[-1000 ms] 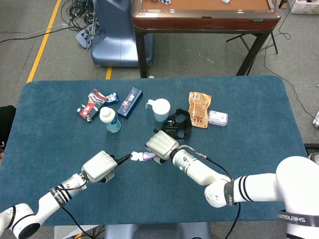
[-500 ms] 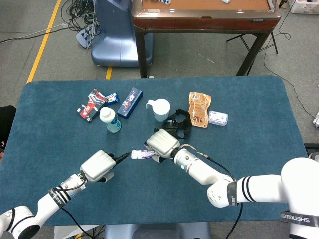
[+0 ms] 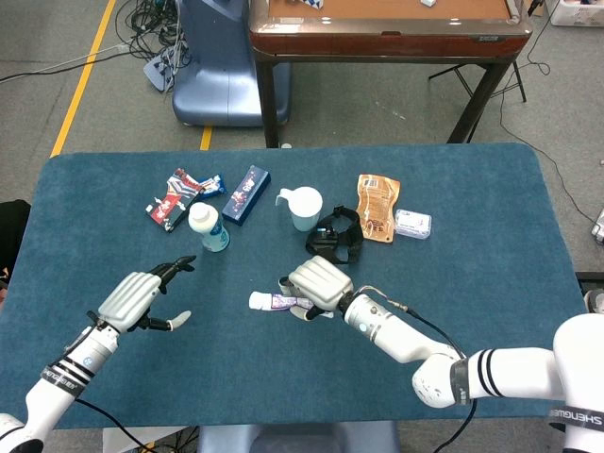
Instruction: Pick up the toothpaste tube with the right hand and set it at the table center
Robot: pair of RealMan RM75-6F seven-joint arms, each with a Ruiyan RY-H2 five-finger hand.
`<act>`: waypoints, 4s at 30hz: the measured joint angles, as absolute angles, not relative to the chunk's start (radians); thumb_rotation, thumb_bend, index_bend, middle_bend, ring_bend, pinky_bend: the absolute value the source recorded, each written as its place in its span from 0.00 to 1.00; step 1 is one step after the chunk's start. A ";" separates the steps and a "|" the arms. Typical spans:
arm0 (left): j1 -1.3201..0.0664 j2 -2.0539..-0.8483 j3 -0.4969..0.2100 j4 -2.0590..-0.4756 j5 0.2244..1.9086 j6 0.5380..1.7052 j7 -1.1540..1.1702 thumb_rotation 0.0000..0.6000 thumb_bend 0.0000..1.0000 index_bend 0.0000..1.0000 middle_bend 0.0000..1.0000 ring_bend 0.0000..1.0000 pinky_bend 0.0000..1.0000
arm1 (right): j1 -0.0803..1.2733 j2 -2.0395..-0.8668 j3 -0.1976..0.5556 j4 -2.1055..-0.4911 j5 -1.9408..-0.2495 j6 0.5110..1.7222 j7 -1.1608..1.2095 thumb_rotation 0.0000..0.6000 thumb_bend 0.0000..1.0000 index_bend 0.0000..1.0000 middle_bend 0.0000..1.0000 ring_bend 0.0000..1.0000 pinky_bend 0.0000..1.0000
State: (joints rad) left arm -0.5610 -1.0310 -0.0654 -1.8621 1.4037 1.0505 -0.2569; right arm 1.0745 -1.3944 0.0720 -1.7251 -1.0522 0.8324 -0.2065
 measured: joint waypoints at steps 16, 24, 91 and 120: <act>-0.504 -1.103 -0.129 -1.831 1.484 1.190 -0.508 0.00 0.07 0.00 0.06 0.05 0.11 | 0.986 -1.668 0.121 -1.567 -1.250 0.862 0.088 1.00 0.86 0.82 0.78 0.65 0.65; -0.518 -1.204 -0.135 -1.743 1.525 1.219 -0.481 0.00 0.05 0.00 0.05 0.05 0.11 | 0.976 -1.801 0.179 -1.471 -1.287 0.884 0.201 1.00 0.86 0.84 0.78 0.65 0.65; -0.553 -1.403 -0.108 -1.496 1.576 1.293 -0.433 0.00 0.03 0.00 0.00 0.00 0.08 | 1.042 -1.910 0.329 -1.357 -1.153 0.768 0.011 1.00 0.90 0.86 0.80 0.67 0.65; -0.470 -1.268 -0.070 -1.582 1.581 1.342 -0.292 0.00 0.03 0.00 0.00 0.00 0.08 | 1.150 -1.608 0.077 -1.514 -0.793 0.805 -0.603 1.00 0.20 0.01 0.13 0.13 0.25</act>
State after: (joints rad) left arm -0.4702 -1.2679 -0.0699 -1.5825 1.5815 1.3423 -0.2915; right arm 1.1496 -1.6084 0.0770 -1.5138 -0.7934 0.8046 -0.6030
